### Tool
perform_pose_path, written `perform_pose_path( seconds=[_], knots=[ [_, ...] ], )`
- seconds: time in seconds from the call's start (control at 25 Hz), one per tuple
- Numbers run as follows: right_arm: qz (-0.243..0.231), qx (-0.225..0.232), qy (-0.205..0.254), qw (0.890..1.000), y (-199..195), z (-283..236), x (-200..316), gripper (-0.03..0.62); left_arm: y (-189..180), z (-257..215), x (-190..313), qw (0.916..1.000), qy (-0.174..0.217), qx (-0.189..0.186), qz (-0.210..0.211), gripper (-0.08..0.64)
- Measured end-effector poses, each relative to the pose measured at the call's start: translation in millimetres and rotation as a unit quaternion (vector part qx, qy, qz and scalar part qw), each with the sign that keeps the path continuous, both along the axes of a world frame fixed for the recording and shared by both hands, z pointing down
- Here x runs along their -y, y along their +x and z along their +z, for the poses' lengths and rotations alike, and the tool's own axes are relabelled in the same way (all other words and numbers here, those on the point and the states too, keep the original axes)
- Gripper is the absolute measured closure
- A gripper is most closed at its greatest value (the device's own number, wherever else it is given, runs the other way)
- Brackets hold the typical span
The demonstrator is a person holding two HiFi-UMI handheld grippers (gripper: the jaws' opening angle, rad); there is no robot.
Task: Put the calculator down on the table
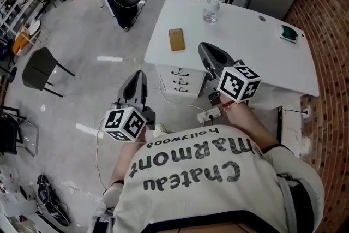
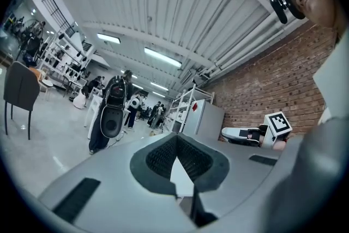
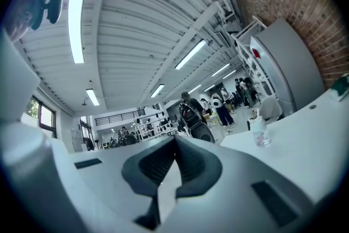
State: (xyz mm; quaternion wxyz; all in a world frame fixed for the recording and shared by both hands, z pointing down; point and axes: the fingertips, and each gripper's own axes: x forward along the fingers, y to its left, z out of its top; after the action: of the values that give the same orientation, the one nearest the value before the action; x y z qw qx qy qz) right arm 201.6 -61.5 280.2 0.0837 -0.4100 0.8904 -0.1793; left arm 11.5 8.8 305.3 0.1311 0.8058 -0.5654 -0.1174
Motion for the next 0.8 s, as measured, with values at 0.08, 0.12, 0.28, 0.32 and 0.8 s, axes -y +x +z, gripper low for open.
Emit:
perform_pose_path(
  seconds=[0.08, 0.12, 0.28, 0.32, 0.8],
  knots=[
    [0.0, -0.004, -0.002, 1.0, 7.8, 4.0, -5.0, 0.597, 7.3, 0.1, -6.6, 1.0, 0.001, 0.003, -0.002, 0.56],
    [0.001, -0.004, -0.004, 1.0, 11.8, 5.7, -7.0, 0.598, 10.7, 0.1, -9.5, 1.0, 0.002, 0.004, -0.003, 0.56],
    [0.003, -0.009, -0.014, 1.0, 28.2, 15.9, -12.2, 0.601, 23.4, 3.6, -20.5, 0.9999, 0.0, 0.008, -0.009, 0.56],
    [0.003, -0.013, -0.017, 1.0, 31.8, 18.9, -13.4, 0.601, 26.1, 5.6, -23.3, 0.9999, -0.002, 0.009, -0.012, 0.56],
    [-0.004, -0.024, -0.031, 0.999, 52.7, 35.8, -25.3, 0.601, 43.3, 16.4, -43.3, 0.9994, -0.013, 0.01, -0.03, 0.56]
  ],
)
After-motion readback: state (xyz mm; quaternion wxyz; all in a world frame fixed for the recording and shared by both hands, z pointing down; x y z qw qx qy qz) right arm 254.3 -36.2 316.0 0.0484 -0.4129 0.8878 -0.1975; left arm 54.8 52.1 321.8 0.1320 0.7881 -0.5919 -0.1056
